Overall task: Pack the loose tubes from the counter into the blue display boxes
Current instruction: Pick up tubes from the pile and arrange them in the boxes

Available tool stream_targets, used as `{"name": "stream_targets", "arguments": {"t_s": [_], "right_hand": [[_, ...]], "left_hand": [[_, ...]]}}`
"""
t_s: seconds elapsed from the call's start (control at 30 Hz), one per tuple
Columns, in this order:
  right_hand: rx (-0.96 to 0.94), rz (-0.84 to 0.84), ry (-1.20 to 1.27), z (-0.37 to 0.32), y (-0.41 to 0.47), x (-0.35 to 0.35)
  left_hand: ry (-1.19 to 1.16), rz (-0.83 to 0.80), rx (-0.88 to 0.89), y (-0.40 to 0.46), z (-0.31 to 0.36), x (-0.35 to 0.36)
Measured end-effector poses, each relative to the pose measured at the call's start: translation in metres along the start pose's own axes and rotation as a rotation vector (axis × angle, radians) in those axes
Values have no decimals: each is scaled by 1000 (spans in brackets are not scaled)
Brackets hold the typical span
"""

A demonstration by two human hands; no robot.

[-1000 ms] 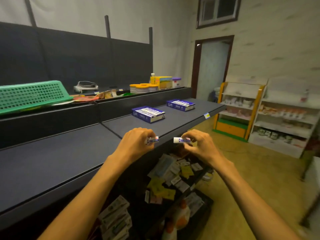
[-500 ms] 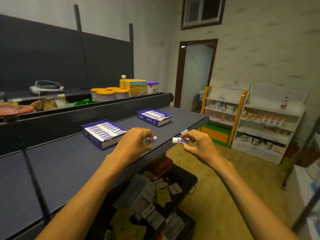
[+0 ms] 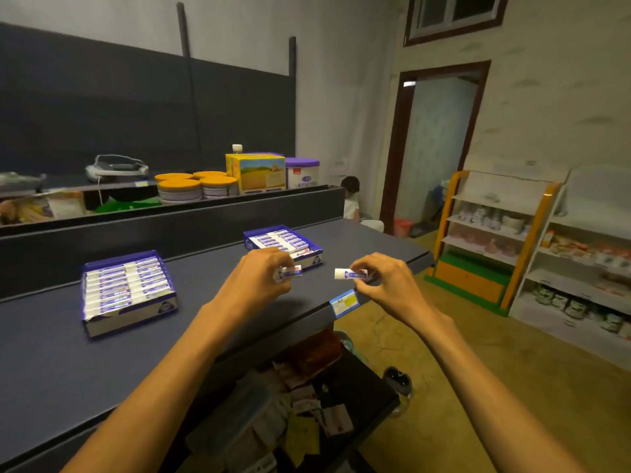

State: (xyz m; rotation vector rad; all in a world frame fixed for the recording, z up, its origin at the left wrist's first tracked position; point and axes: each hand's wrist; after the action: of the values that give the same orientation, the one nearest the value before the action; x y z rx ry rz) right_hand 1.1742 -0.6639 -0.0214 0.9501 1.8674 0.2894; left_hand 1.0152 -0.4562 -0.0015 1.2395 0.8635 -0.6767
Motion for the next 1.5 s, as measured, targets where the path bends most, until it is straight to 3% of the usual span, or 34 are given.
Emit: {"name": "stream_targets", "arguments": {"t_s": [0.27,0.63,1.0,1.5], "right_hand": [[-131,-105,84,69,63,-6],[-272,-242,187,86,146,51],[-267,-265,307,91,196,82],[-291,-413,392,106,205,87]], "left_hand": [[54,33,-165,38,13,23],[135,64,-289,76,-20,39],[259,-206,-279,104,-37,48],[311,-385,-406,116,-27,57]]}}
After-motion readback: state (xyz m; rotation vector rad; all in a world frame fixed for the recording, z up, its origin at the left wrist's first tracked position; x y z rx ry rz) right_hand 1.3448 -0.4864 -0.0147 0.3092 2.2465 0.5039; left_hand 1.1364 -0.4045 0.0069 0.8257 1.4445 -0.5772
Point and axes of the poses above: each hand's wrist, its own y-axis towards the middle knuckle, its own x-axis out of the palm, z = x × y, and after that the axes turned 11 degrees about y, right-handed
